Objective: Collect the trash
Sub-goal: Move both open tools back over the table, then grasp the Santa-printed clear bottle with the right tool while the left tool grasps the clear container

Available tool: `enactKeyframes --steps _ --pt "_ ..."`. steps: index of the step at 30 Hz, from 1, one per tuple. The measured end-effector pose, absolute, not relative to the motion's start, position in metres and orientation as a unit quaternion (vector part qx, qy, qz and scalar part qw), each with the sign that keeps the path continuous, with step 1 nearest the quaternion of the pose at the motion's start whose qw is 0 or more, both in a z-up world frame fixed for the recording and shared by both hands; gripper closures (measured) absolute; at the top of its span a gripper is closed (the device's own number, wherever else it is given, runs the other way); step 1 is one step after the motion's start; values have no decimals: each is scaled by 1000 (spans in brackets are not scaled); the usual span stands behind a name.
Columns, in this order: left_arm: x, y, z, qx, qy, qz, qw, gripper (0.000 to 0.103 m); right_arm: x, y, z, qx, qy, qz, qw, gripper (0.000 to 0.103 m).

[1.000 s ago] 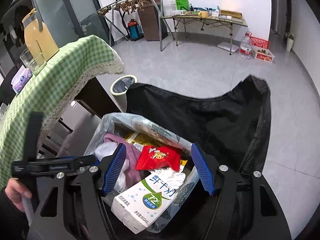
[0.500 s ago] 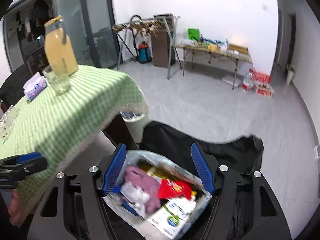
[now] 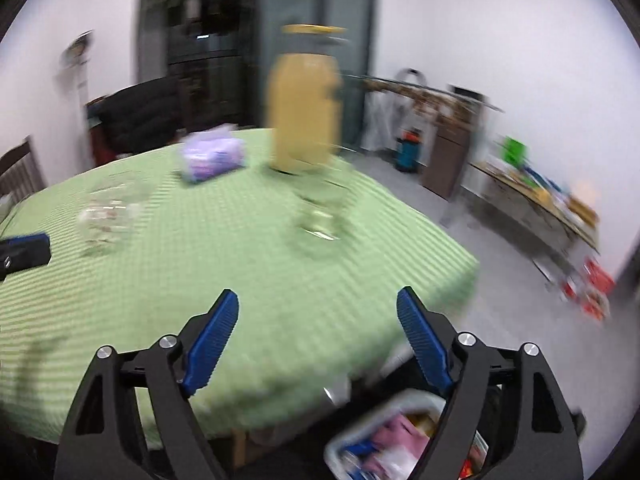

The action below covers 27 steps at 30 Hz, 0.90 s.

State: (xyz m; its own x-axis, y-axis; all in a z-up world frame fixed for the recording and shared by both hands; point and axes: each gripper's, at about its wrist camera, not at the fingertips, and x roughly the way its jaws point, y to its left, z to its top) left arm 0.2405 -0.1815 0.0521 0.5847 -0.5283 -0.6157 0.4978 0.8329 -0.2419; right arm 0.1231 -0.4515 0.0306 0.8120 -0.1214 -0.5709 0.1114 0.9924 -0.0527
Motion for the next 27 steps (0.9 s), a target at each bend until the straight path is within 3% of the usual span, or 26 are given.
enactKeyframes --steps 9,20,26,27 --pt "323 -44 59 -60 367 -141 917 8 230 -328 18 -140 349 125 918 18" --pt "396 14 28 -64 413 -111 901 8 326 -224 -25 -341 342 277 831 18" --pt "420 12 14 -60 418 -121 898 8 360 -221 -36 -285 374 328 820 18" --pt "423 9 11 -58 420 -125 897 8 361 -222 -39 -273 381 333 818 23"
